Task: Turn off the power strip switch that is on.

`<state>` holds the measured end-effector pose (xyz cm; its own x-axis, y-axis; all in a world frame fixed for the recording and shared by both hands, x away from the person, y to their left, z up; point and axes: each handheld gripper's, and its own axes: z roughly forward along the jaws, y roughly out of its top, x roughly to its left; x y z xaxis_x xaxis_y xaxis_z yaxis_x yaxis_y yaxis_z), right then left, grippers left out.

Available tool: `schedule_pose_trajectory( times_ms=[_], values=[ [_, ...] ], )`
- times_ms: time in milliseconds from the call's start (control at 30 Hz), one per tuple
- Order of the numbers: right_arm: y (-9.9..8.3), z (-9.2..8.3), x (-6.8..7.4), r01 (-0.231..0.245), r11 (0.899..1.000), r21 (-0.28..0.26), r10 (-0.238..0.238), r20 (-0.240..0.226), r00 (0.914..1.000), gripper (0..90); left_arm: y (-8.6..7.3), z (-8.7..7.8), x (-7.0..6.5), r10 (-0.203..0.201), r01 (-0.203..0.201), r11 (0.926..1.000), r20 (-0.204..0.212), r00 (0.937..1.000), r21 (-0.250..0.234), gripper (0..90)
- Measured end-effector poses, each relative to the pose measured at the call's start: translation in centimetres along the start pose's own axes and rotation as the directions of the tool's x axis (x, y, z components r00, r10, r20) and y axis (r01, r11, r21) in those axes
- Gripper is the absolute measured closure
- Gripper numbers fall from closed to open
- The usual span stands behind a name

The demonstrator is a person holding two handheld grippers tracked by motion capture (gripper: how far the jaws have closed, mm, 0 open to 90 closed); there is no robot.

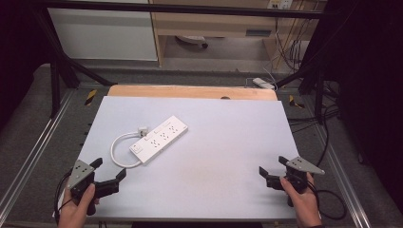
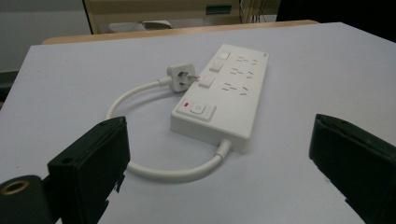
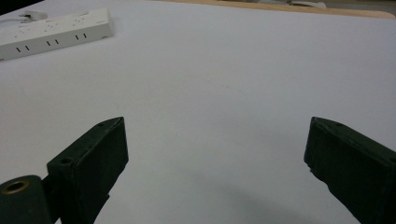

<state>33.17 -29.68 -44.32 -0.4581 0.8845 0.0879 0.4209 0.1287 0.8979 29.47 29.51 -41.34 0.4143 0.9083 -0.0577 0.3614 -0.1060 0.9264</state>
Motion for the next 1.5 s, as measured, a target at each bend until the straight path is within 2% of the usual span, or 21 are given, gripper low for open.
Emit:
schedule_pose_trajectory(
  times_ms=[700, 1100, 1300, 1500],
  values=[
    [0.7, 0.0, 0.5, -0.021, 0.998, -0.061, 0.019, -0.044, 0.9989, 5.6, -0.1, 0.0, 0.0, 0.005, -0.005, 0.9999, 0.004, 1.0, 0.009, 5.0],
    [0.8, 0.0, 0.5, -0.022, 0.997, -0.071, 0.019, -0.049, 0.9986, 3.9, -0.1, 0.1, 0.0, 0.006, -0.006, 0.9999, 0.009, 0.9999, 0.015, 5.0],
    [1.0, -0.1, 0.5, -0.045, 0.996, -0.082, 0.041, -0.05, 0.9979, 3.3, -0.2, 0.1, 0.1, 0.008, -0.008, 0.9997, 0.006, 1.0, 0.022, 5.0],
    [1.0, 0.0, 0.8, -0.042, 0.997, -0.065, 0.038, -0.057, 0.9977, 2.7, -0.2, 0.1, 0.1, 0.004, -0.004, 0.9998, 0.003, 1.0, 0.02, 5.0]
  ],
)
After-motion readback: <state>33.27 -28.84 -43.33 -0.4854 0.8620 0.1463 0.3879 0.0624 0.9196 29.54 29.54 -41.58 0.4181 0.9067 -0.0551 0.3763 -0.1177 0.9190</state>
